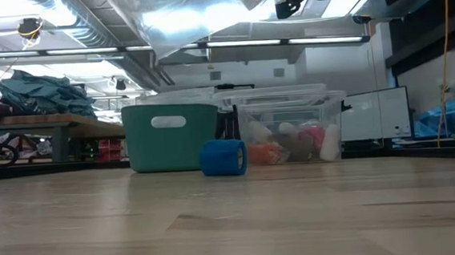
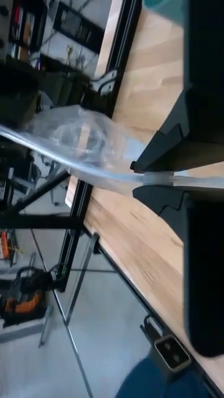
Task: Roll bandage
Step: Open the transparent zip bag
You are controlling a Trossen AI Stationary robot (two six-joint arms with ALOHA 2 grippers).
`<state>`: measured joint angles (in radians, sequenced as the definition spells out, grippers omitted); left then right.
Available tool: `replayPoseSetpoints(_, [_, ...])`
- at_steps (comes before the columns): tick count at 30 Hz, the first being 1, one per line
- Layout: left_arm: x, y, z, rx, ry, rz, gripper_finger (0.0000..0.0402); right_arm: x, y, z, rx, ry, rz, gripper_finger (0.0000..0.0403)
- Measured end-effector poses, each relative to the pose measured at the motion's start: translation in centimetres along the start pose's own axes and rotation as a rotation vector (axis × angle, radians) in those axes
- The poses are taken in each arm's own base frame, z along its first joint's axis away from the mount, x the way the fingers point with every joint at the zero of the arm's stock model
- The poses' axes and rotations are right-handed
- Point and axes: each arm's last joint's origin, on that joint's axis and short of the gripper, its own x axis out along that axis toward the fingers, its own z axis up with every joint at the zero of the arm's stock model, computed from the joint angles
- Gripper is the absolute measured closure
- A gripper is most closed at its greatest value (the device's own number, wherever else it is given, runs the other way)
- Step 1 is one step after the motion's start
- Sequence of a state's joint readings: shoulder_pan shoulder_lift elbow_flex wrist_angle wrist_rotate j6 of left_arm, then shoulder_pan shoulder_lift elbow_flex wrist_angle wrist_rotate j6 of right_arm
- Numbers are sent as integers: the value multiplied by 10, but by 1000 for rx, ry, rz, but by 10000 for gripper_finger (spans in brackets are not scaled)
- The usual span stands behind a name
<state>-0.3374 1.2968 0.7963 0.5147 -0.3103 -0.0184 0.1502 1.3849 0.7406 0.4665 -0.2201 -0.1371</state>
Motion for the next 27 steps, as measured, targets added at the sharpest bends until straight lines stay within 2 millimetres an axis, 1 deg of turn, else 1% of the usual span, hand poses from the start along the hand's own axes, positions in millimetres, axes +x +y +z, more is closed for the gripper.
replayPoseSetpoints(3, [0,0,0,1,0,0,394,0,-2,0,0,7,-55,355])
replayPoseSetpoints(7, [0,0,0,5,-2,-1,400,0,-2,0,0,5,-52,347])
replayPoseSetpoints(9, [0,0,2,15,-17,11,400,0,-1,0,0,4,-46,353])
replayPoseSetpoints(13, [0,0,3,34,-31,31,401,0,-1,-1,3,21,-42,378])
replayPoseSetpoints(19, [0,0,3,40,-36,35,401,0,-1,-3,9,47,-38,377])
replayPoseSetpoints(23, [0,1,4,38,-40,55,401,0,0,-3,11,49,-18,366])
replayPoseSetpoints(27, [0,1,4,39,-38,60,402,0,0,-7,19,85,-9,376])
